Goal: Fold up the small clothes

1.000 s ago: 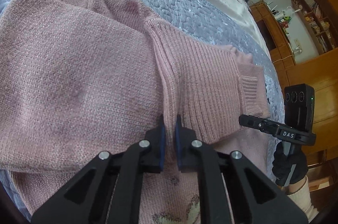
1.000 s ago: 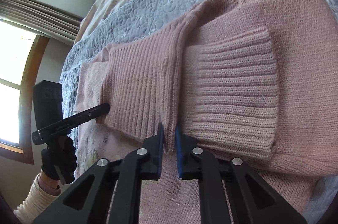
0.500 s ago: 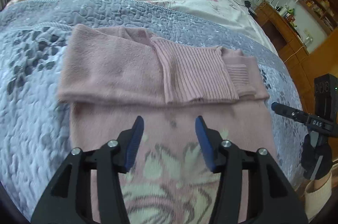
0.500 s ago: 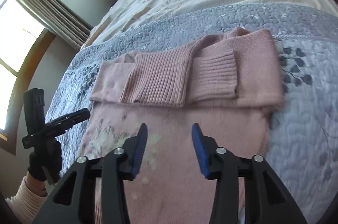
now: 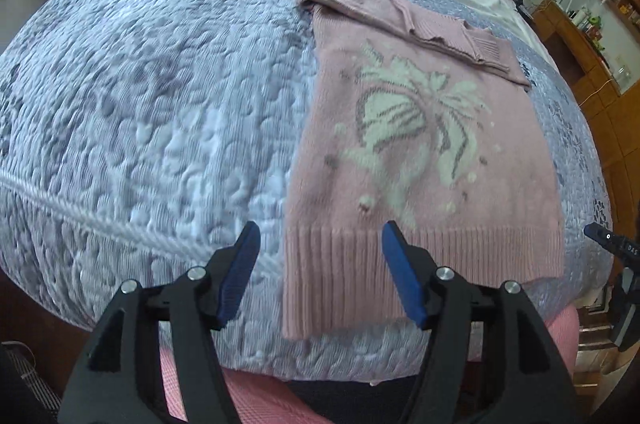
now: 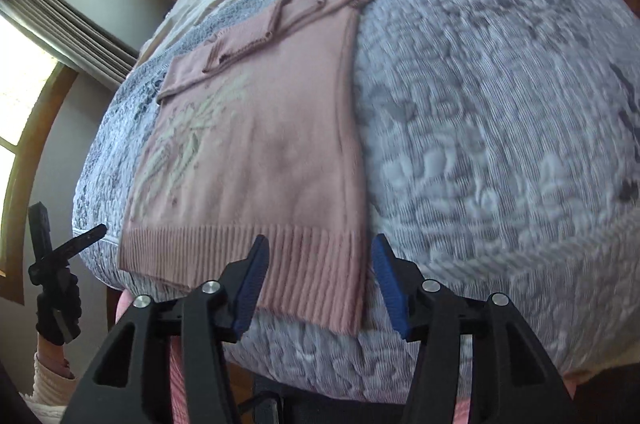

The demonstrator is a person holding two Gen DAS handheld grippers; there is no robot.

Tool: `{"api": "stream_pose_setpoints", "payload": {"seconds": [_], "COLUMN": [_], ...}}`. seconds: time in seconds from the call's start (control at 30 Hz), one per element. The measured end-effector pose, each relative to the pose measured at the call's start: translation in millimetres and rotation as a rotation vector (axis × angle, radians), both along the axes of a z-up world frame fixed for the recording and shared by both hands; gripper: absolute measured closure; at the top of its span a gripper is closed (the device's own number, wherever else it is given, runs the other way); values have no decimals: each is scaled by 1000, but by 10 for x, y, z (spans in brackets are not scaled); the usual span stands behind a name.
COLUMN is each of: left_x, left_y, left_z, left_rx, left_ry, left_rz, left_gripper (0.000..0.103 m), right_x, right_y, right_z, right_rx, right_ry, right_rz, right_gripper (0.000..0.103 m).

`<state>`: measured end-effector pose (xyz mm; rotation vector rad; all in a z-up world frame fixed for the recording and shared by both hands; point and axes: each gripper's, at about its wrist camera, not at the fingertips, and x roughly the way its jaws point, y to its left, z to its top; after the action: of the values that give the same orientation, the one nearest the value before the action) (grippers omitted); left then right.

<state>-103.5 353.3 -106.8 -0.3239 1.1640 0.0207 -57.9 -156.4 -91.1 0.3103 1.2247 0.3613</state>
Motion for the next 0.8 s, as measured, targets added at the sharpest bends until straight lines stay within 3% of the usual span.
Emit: {"api": "stream_pose_setpoints", "payload": {"seconds": [0.2, 0.43, 0.63, 0.8], "left_x": [-244, -276, -218, -207], "left_y": [-25, -40, -92, -135], "left_z": [-232, -447, -516, -486], "left_rx": [-17, -87, -83, -107], "left_ry": [46, 75, 84, 71], "left_rz": [-7, 12, 4, -9], "left_gripper": [40, 40, 37, 41], "right_x": [-267, -191, -157, -170], "right_y": [-133, -27, 81, 184], "right_z": [-323, -458, -549, -601], "right_rx": [29, 32, 31, 83], "right_ry": [64, 82, 95, 109], "right_rz": [-30, -19, -12, 20], "right_gripper": [49, 48, 48, 57]}}
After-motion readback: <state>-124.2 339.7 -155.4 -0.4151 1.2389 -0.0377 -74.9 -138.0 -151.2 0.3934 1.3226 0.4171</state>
